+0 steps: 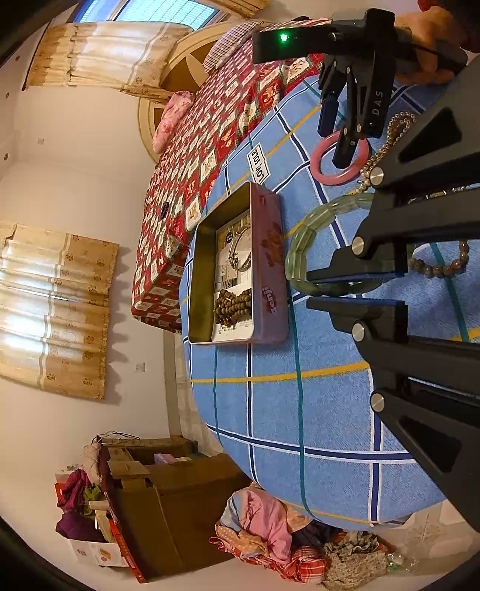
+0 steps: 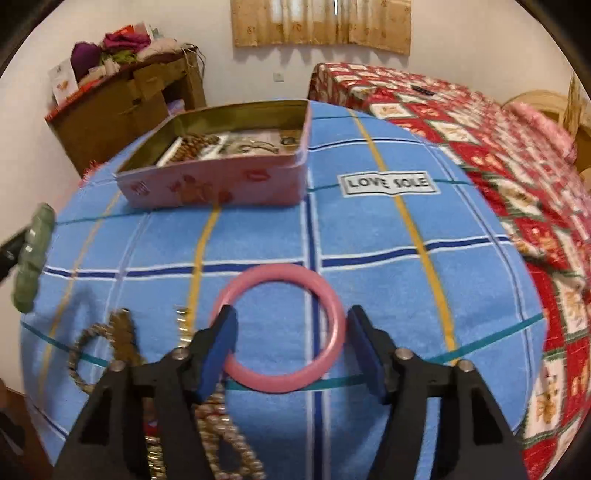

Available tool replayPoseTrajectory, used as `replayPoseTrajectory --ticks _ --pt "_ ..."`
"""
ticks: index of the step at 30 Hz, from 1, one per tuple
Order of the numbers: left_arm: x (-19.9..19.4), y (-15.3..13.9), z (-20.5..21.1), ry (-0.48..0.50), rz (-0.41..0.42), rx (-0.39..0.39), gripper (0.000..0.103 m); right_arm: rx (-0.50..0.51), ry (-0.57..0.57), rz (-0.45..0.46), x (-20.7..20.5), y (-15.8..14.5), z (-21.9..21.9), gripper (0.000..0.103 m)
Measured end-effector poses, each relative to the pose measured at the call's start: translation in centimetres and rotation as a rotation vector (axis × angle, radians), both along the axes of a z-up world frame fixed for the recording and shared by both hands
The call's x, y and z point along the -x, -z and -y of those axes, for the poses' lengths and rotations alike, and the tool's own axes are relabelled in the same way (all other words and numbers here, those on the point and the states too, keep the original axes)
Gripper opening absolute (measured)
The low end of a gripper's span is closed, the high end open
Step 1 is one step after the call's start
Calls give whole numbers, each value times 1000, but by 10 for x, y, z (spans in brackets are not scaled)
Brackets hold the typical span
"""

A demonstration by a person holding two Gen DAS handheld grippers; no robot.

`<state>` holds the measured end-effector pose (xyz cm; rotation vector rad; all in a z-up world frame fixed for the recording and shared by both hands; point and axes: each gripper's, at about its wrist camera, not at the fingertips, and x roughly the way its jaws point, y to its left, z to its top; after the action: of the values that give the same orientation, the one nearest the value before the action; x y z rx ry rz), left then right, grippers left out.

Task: Organize jewelry
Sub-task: 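Lift the pink bangle with the right tool while the left tool holds the jade bangle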

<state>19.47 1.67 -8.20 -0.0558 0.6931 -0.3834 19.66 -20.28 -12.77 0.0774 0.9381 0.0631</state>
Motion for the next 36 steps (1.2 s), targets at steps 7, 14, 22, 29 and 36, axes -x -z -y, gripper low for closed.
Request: replayPoseTrajectory --ticks 7,14,22,29,36 --pt "-2 2 -2 -6 -8 5 6 -3 -15 -7 5 -2 -6 74" --pt "-3 3 -2 -6 -8 6 6 12 -36 -13 0 2 -16 79" --pt "-2 3 -3 -4 -12 12 6 47 -53 -46 -6 9 -26 90" --pt "-3 4 -4 -9 -11 16 6 90 -75 -53 -7 10 -31 84" --pt "-4 5 -8 -15 -8 26 6 53 -57 -40 -4 9 -26 83"
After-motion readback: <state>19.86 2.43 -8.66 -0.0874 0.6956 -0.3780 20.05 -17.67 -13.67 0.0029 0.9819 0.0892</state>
